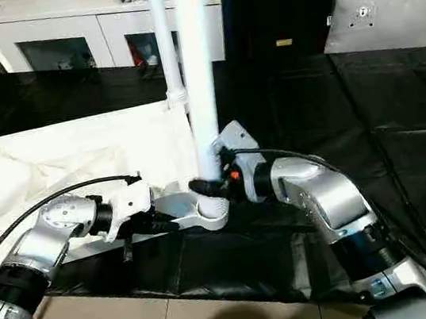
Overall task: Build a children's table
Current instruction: Insert table leg to table base
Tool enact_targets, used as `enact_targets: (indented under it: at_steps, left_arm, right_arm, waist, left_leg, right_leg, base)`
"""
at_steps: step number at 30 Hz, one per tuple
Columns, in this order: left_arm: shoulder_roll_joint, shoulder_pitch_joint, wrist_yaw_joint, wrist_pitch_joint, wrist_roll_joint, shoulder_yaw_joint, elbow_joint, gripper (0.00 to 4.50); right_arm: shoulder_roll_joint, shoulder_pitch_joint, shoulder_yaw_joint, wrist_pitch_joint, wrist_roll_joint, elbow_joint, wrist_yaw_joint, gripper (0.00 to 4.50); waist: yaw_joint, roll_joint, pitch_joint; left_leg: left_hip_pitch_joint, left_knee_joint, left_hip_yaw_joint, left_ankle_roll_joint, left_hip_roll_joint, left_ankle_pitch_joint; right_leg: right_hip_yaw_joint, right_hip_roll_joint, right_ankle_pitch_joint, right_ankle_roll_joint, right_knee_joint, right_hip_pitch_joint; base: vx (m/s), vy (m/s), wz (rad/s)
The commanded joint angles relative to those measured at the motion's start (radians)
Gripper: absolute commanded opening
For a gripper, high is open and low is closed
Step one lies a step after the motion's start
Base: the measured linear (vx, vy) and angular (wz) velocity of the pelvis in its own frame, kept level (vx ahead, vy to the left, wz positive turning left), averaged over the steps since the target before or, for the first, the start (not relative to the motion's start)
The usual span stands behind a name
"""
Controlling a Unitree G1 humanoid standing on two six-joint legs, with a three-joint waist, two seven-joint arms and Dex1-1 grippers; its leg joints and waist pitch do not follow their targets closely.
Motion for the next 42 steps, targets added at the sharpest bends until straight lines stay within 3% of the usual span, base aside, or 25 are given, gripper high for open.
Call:
enact_targets:
  at_steps: [1,11,19,20,21,24,28,33,42]
  left_arm:
    - [0.017,0.02,-0.032,-0.003,0.049,-0.046,-0.002,0.0]
    - [0.022,0.019,-0.042,-0.012,0.049,-0.05,-0.017,0.0]
    - [0.009,0.037,-0.017,0.013,0.019,-0.023,-0.035,0.0]
    - [0.007,0.04,-0.009,0.017,0.016,-0.017,-0.034,0.0]
    - [0.007,0.043,-0.006,0.021,0.013,-0.014,-0.036,0.0]
    - [0.005,0.053,-0.001,0.026,0.004,-0.006,-0.042,0.0]
    - [0.002,0.061,0.008,0.03,0.003,-0.002,-0.047,0.0]
    - [0.002,0.067,0.016,0.027,0.011,-0.001,-0.05,0.0]
    - [0.008,0.072,0.014,0.031,0.017,-0.008,-0.069,0.0]
  right_arm:
    - [-0.004,-0.006,0.019,0.014,-0.017,0.025,0.0,1.9]
    - [0.017,-0.032,0.026,-0.01,-0.032,0.096,0.002,1.9]
    - [0.039,0.026,-0.06,-0.037,0.024,0.118,-0.002,1.9]
    - [0.041,0.052,-0.083,-0.049,0.038,0.114,-0.006,1.9]
    - [0.044,0.074,-0.1,-0.06,0.047,0.11,-0.008,1.9]
    - [0.054,0.123,-0.13,-0.102,0.058,0.098,-0.016,1.9]
    - [0.076,0.183,-0.17,-0.168,0.067,0.097,-0.04,1.89]
    - [0.042,0.229,-0.088,-0.271,-0.041,0.073,-0.066,1.89]
    - [0.009,0.198,0.02,-0.335,-0.148,0.1,-0.056,1.89]
  waist:
    - [0.004,-0.004,-0.059]
    - [0.002,-0.001,-0.059]
    - [0.001,-0.001,-0.061]
    - [0.001,-0.001,-0.06]
    - [0.003,0.006,-0.061]
    - [0.002,0.002,-0.062]
    - [0.001,0.006,-0.06]
    - [-0.001,0.006,-0.057]
    - [-0.007,0.003,-0.053]
  left_leg:
    - [-0.013,-0.069,0.008,0.014,0.014,-0.146]
    - [-0.012,-0.069,0.009,0.009,0.014,-0.157]
    - [-0.012,-0.069,0.009,0.012,0.015,-0.15]
    - [-0.012,-0.069,0.01,0.012,0.015,-0.151]
    - [-0.011,-0.067,0.01,0.013,0.015,-0.153]
    - [-0.013,-0.069,0.009,0.016,0.015,-0.157]
    - [-0.01,-0.071,0.009,0.017,0.014,-0.181]
    - [-0.01,-0.074,0.007,0.015,0.013,-0.195]
    - [-0.01,-0.075,0.007,0.027,0.01,-0.222]
  right_leg:
    - [0.05,-0.073,-0.334,-0.121,-0.063,0.061]
    - [0.05,-0.073,-0.326,-0.131,-0.063,0.061]
    - [0.05,-0.072,-0.303,-0.139,-0.06,0.062]
    - [0.05,-0.073,-0.302,-0.14,-0.061,0.062]
    - [0.051,-0.074,-0.3,-0.141,-0.061,0.061]
    - [0.049,-0.073,-0.283,-0.146,-0.061,0.064]
    - [0.047,-0.073,-0.333,-0.136,-0.068,0.062]
    - [0.045,-0.071,-0.364,-0.118,-0.073,0.06]
    - [0.045,-0.071,-0.447,-0.085,-0.083,0.055]
  base:
    - [0.0,0.0,0.0]
    - [0.0,0.0,0.0]
    - [0.0,0.0,0.0]
    - [0.0,0.0,0.0]
    - [0.0,0.0,0.0]
    - [0.0,0.0,0.0]
    - [0.0,0.0,0.0]
    - [0.0,0.0,0.0]
    - [0.0,0.0,0.0]
